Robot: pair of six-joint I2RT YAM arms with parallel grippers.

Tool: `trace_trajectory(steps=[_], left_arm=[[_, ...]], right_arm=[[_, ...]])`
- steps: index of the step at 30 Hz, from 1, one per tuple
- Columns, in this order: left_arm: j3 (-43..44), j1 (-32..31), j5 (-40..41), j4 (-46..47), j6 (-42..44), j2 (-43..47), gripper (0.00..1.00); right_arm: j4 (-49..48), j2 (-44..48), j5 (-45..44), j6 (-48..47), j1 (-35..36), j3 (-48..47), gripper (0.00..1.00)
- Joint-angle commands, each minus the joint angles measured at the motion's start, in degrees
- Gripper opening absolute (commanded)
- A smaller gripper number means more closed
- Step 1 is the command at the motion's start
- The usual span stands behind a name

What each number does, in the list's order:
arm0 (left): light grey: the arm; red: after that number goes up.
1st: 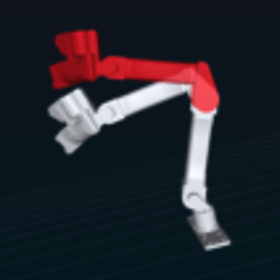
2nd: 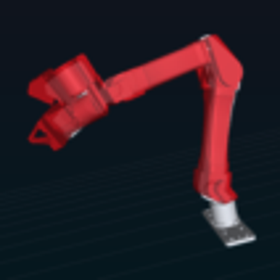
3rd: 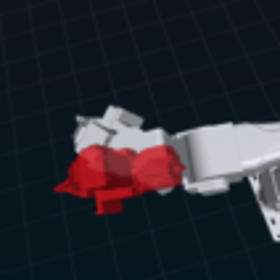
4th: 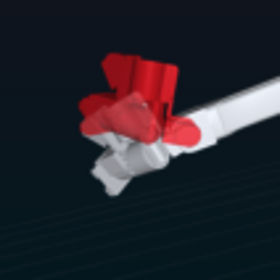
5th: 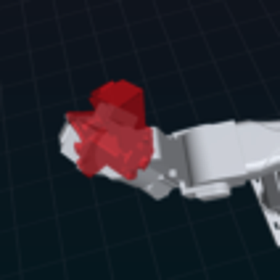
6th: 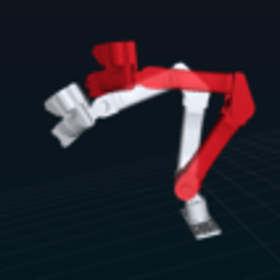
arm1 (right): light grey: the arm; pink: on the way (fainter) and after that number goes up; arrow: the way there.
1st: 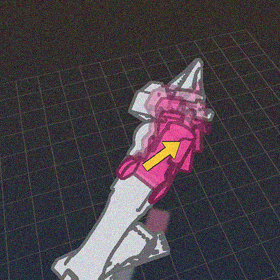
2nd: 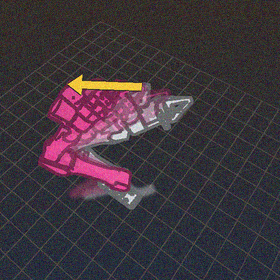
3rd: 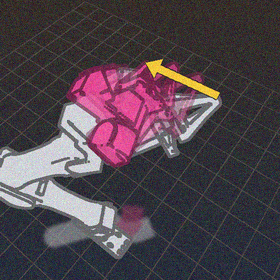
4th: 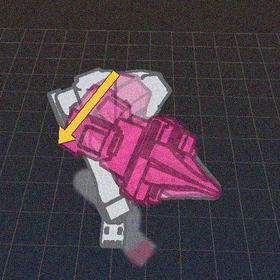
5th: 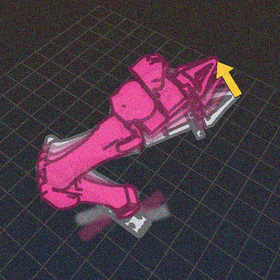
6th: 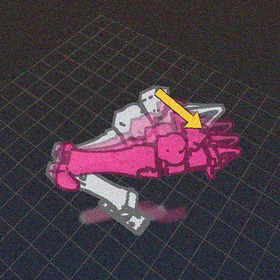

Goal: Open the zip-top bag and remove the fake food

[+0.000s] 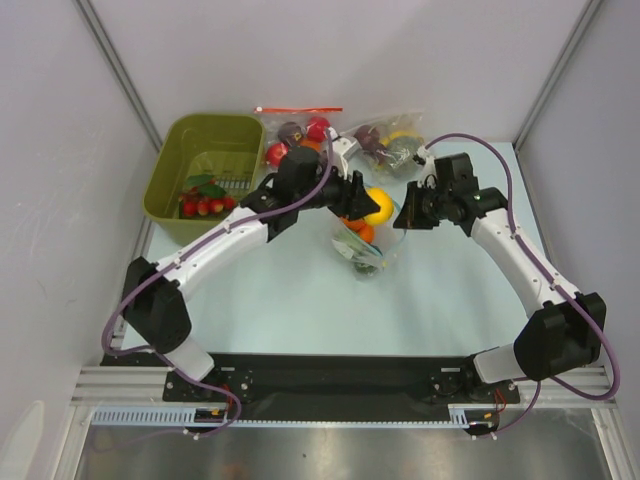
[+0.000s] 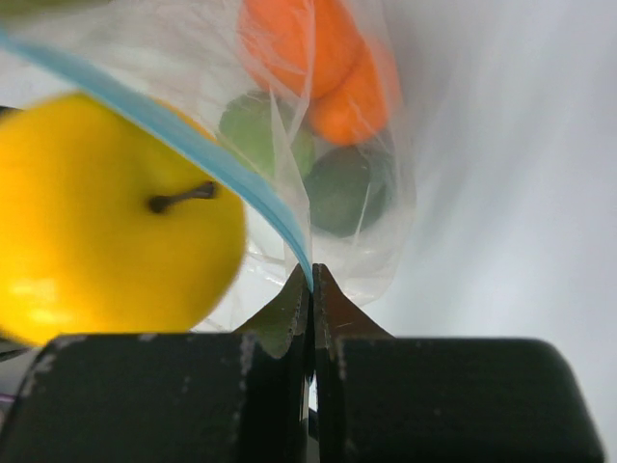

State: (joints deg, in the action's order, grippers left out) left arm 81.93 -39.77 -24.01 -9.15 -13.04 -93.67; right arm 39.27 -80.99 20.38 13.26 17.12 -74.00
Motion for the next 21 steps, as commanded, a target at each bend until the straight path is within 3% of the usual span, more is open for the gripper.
trace_trajectory(steps=[1, 5, 10, 21], left_arm=[[-0.6, 2.1, -3.5, 8.9, -6.0, 5.4, 0.00], [0.1, 3.9, -3.5, 11.2, -8.1, 7.1, 0.00], [3.3, 9.7, 0.9, 4.1, -6.2, 10.3, 0.00], [5.8, 28.2, 22.1, -12.7, -3.0, 11.8, 0.01]], right_arm=[[-0.3, 1.7, -0.2, -1.1, 0.4, 0.2, 0.00], [-0.4, 1.7, 0.1, -1.4, 0.3, 0.0, 0.00], [-0.4, 1.8, 0.0, -1.6, 0.3, -0.1, 0.00], [-0.7, 1.1, 0.6, -1.0, 0.6, -0.5, 0.00]])
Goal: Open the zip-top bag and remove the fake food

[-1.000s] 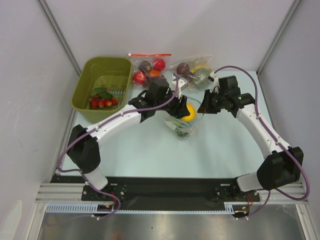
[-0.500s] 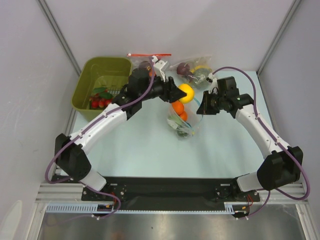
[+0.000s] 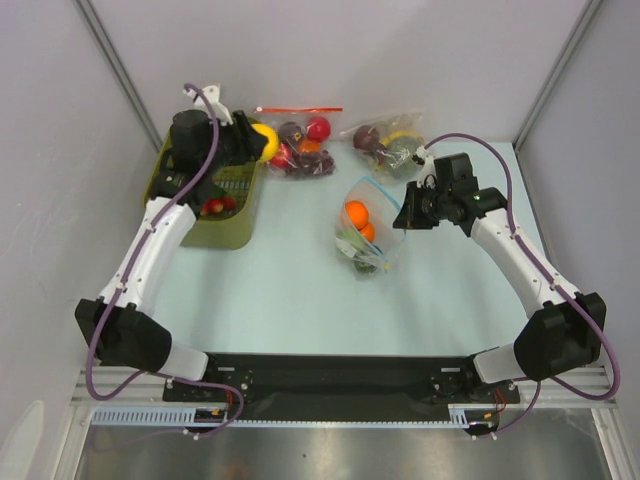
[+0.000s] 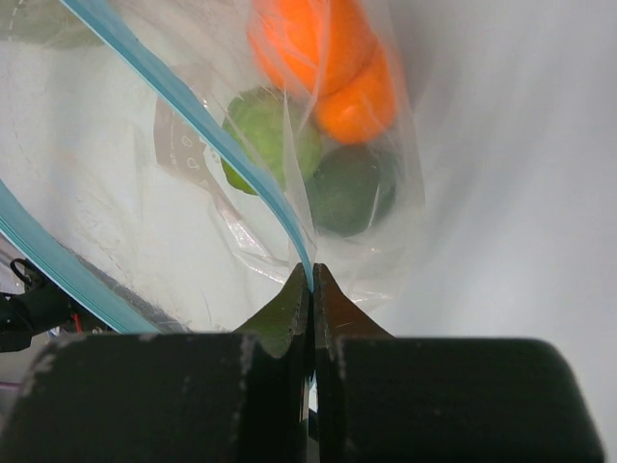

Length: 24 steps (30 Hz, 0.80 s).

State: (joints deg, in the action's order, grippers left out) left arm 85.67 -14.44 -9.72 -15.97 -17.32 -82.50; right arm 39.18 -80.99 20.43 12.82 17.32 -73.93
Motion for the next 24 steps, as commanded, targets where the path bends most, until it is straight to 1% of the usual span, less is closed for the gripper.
trace_trajectory(steps=[1, 4, 8, 12, 17, 18, 19, 20, 22, 23, 24], left_arm=[[2.0, 3.2, 12.3, -6.4, 1.5, 0.3, 0.00], [2.2, 4.3, 16.6, -8.1, 2.2, -2.5, 0.00], [2.7, 4.9, 19.2, -8.9, 2.6, -6.4, 0.00], [2.0, 6.8, 19.3, -8.6, 1.9, -8.0, 0.00], [2.0, 7.3, 19.4, -8.4, 2.2, -9.7, 0.00], [2.3, 7.4, 19.6, -8.8, 2.2, -10.0, 0.02], [2.5, 7.4, 19.8, -9.0, 2.2, -10.4, 0.07], [2.6, 7.4, 20.1, -9.8, 2.1, -10.8, 0.24], [2.8, 7.6, 20.3, -10.1, 1.9, -11.2, 0.49], [2.8, 7.6, 20.2, -10.1, 1.9, -11.1, 0.59], [2.6, 7.7, 20.1, -10.0, 1.9, -11.0, 0.62]], right_arm=[[-0.9, 1.0, 0.5, -0.5, 0.4, -0.6, 0.00], [-1.2, 0.6, 0.8, 0.0, 0.4, -0.6, 0.00], [-1.2, -0.2, 1.1, 0.2, 0.5, -1.1, 0.00], [-1.3, -1.3, 1.5, 0.3, 0.6, -1.2, 0.00], [-0.9, -2.8, 2.2, -0.1, 0.5, -2.4, 0.00], [-0.9, -2.9, 2.2, -0.1, 0.5, -2.7, 0.00], [-0.9, -3.4, 2.3, -0.1, 0.5, -2.9, 0.00], [-0.8, -3.6, 2.4, -0.1, 0.5, -3.0, 0.00], [-0.9, -3.6, 2.4, 0.0, 0.6, -3.1, 0.00], [-0.9, -3.6, 2.4, 0.0, 0.6, -3.1, 0.00], [-0.9, -3.6, 2.3, 0.0, 0.7, -3.1, 0.00]])
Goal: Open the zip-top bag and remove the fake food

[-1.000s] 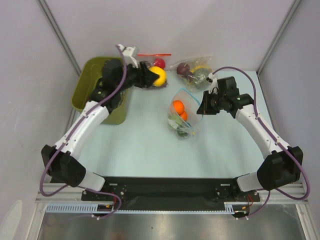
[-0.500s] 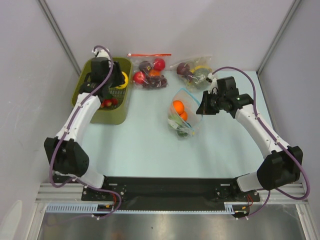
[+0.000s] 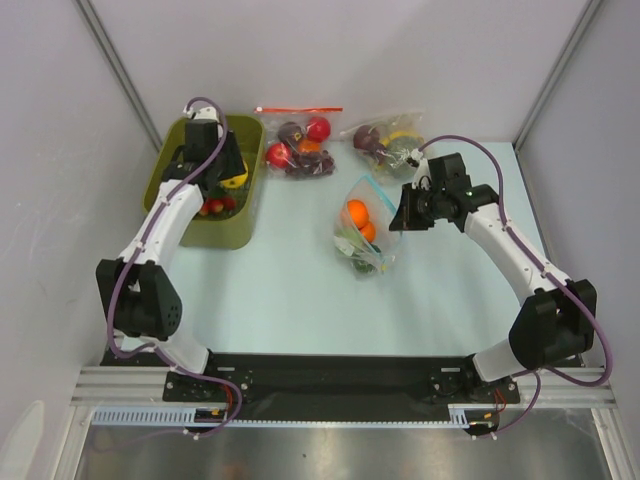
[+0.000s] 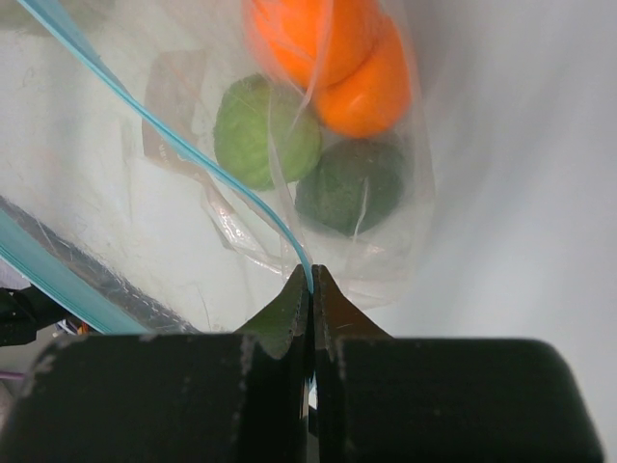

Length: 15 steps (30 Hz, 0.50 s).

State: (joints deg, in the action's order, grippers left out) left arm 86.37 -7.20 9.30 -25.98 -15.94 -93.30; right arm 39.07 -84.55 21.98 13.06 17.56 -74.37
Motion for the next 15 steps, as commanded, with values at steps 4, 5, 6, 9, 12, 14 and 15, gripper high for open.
trace_trajectory(steps=[4, 5, 6, 9, 12, 14, 15], left_arm=[[1.7, 0.3, -0.5, 0.6, 1.4, 0.0, 0.85], [1.8, 0.3, -0.7, 0.6, 2.1, 0.0, 0.84], [2.0, 0.3, -0.7, 0.2, 2.3, 0.0, 0.84], [1.8, 0.3, -0.5, 0.0, 2.4, 0.3, 0.84], [1.6, 0.3, -0.3, -0.1, 2.6, 1.1, 0.83], [1.6, 0.3, -0.7, 0.0, 2.8, 2.2, 0.82], [1.5, 0.3, -1.6, 0.0, 2.8, 2.7, 0.81]], right_arm=[[-0.8, 0.0, 0.8, -0.4, 0.4, -2.6, 0.00], [-0.7, 0.0, 0.8, -0.3, 0.4, -2.6, 0.00], [-0.8, 0.0, 0.8, -0.3, 0.5, -2.6, 0.00], [-0.8, 0.0, 1.0, -0.3, 0.4, -2.7, 0.00], [-0.6, 0.0, 0.9, -0.3, 0.5, -2.9, 0.00], [-0.2, 0.3, 0.8, -0.4, 0.5, -2.9, 0.00], [-0.2, 0.4, 0.5, -0.5, 0.5, -2.8, 0.00]])
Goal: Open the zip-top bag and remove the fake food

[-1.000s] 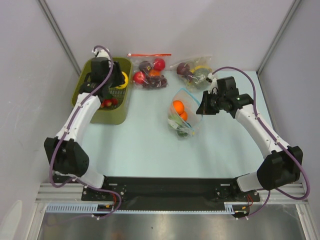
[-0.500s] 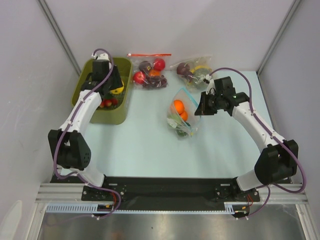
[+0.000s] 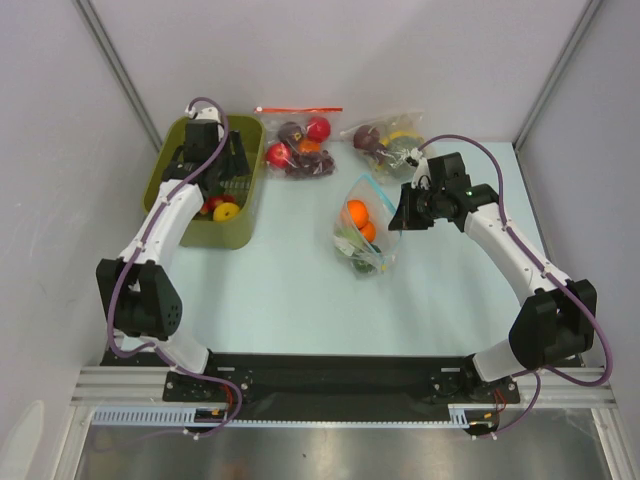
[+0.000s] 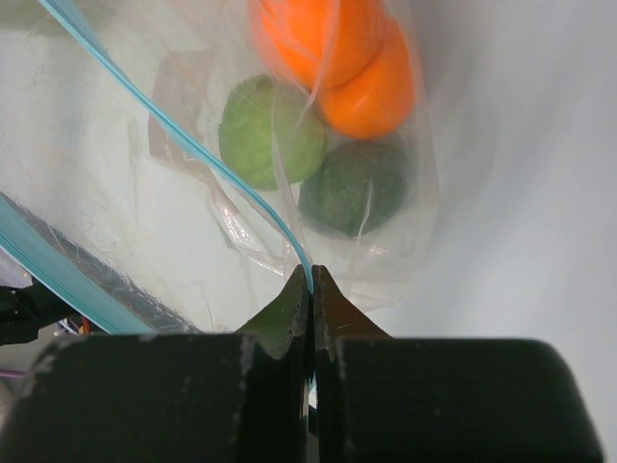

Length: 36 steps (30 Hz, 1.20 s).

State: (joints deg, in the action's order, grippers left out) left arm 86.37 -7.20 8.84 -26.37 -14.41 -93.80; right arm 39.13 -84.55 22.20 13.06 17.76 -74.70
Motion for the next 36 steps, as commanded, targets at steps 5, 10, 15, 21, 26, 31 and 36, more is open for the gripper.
trace_trajectory(steps=[5, 10, 15, 21, 26, 31, 36], left_arm=[[2.6, -2.5, -1.9, 1.1, 3.5, 5.6, 0.79], [9.4, -13.4, -0.7, -0.3, 6.4, 4.0, 0.79], [17.3, -24.2, -6.2, 1.0, 5.5, 2.1, 0.80], [21.9, -30.9, -19.7, 3.5, 1.3, -0.6, 0.79], [21.3, -35.0, -31.4, 3.2, 2.1, -4.5, 0.75], [20.9, -37.4, -32.1, -0.8, 3.2, -7.0, 0.71], [20.9, -37.7, -30.4, -4.2, 2.6, -9.0, 0.63]], right_arm=[[0.1, 0.9, -0.4, -0.8, 0.3, -2.5, 0.00], [0.0, 1.9, -1.0, -0.5, 0.3, -2.4, 0.00], [0.5, 2.6, -1.6, -0.6, 0.3, -2.4, 0.00], [0.6, 3.3, -2.0, -0.1, 0.3, -2.0, 0.00], [0.5, 3.5, -1.1, 0.5, 0.3, -2.0, 0.00], [0.3, 4.1, -1.4, 0.6, 0.3, -1.6, 0.00], [0.6, 4.8, -1.8, 0.5, 0.2, -1.3, 0.00]])
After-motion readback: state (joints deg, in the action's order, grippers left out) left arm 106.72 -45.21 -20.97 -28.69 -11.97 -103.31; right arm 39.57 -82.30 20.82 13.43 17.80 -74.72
